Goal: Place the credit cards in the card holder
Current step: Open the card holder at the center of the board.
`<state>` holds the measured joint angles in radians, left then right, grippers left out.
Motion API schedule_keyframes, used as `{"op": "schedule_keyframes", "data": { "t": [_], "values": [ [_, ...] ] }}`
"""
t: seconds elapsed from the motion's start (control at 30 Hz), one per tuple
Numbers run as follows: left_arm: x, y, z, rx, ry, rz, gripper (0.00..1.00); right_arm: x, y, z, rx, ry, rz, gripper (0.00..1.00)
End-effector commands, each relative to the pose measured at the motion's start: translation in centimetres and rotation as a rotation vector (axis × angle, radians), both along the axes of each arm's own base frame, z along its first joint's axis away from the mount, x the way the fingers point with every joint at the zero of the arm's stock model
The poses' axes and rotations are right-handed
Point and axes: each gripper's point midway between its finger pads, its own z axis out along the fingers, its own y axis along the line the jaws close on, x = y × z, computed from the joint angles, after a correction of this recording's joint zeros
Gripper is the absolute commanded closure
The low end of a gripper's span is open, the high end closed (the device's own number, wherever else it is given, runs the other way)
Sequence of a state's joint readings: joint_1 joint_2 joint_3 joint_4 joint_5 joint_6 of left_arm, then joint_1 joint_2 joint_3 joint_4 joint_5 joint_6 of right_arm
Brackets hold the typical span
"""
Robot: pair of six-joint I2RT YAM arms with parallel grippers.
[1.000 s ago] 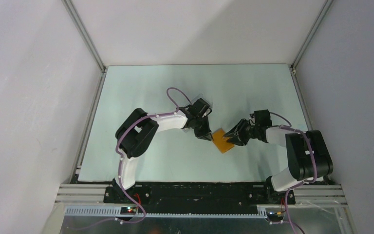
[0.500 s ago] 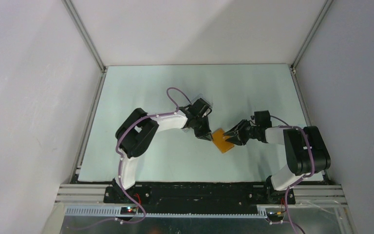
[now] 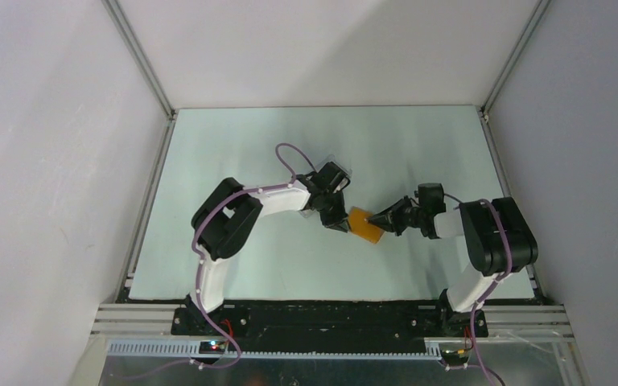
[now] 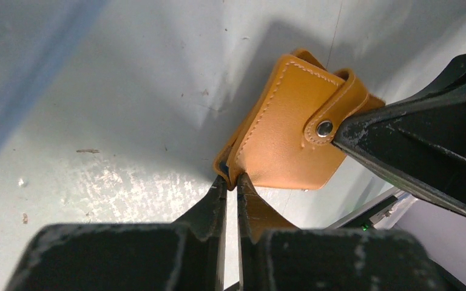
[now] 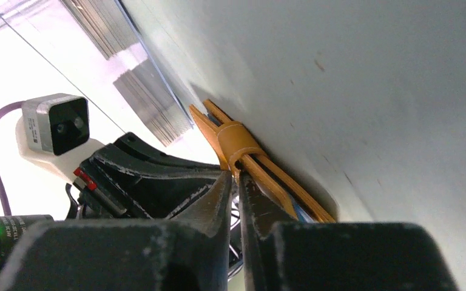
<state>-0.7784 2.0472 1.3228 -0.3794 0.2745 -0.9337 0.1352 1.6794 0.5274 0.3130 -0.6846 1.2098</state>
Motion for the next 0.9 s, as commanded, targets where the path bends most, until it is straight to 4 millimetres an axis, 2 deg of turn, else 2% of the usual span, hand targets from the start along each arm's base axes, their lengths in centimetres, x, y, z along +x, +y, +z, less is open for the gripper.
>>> {"op": "schedule_keyframes", "data": {
  "t": [0.0,0.07,0.3,0.47,0.7,0.8,0.87],
  "values": [
    [-3.8,8.2,-8.8,0.404,0.104,-0.036,1.00,1.2,0.5,-0.7,0.048,0.005,-0.081,0.92],
    [-3.9,8.3,-9.0,0.417,0.112,-0.038,1.00,1.2,0.7,-0.8,0.079,0.018,-0.090,0.99],
    [-4.1,8.5,-9.4,0.440,0.125,-0.049,1.00,1.5,1.3,-0.9,0.187,0.046,-0.118,1.00],
    [-4.2,8.6,-9.6,0.446,0.128,-0.053,1.00,1.8,1.5,-0.6,0.193,0.034,-0.107,1.00],
    [-4.1,8.6,-9.5,0.451,0.125,-0.056,1.00,1.3,1.0,-1.6,-0.001,0.016,0.001,1.00],
    [-4.1,8.6,-9.5,0.451,0.123,-0.055,1.00,1.6,0.0,-0.9,-0.041,-0.027,0.006,0.99],
    [-4.0,8.6,-9.4,0.450,0.120,-0.056,1.00,2.0,-0.6,0.0,-0.063,-0.073,0.013,0.95]
  ]
}}
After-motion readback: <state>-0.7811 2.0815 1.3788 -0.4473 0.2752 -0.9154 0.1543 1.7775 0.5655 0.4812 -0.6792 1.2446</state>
